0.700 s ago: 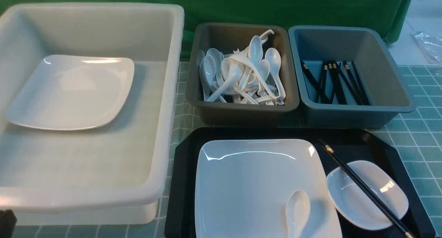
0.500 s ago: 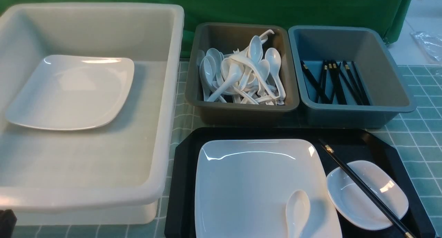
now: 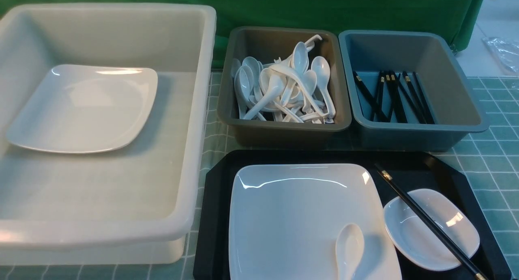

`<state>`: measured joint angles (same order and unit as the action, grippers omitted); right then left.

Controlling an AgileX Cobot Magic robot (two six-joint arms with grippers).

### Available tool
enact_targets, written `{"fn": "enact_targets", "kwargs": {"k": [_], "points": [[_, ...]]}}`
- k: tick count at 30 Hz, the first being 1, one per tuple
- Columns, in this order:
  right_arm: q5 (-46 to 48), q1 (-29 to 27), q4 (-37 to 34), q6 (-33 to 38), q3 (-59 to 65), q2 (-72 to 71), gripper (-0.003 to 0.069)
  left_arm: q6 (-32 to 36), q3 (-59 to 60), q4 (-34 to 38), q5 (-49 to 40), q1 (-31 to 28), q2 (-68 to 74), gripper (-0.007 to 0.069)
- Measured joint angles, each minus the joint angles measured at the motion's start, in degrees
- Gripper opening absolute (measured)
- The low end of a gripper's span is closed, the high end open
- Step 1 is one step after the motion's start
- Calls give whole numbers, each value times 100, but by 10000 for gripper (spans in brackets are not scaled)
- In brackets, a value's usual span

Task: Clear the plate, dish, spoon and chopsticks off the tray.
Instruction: Use the right arm to grab a pair of chopsticks from the plate

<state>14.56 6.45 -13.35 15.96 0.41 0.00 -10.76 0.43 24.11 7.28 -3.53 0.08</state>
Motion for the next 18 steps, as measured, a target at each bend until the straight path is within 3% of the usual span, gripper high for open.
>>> {"fn": "enact_targets", "kwargs": {"k": [6, 14, 18], "points": [[0, 0, 0, 0, 0, 0, 242, -52, -749, -631, -1207, 154, 12, 17], [0, 0, 0, 0, 0, 0, 242, 2228, -2612, -556, -4396, 780, 1905, 17], [0, 0, 0, 0, 0, 0, 242, 2754, -2950, -330, -4676, 1130, 2845, 17]]}}
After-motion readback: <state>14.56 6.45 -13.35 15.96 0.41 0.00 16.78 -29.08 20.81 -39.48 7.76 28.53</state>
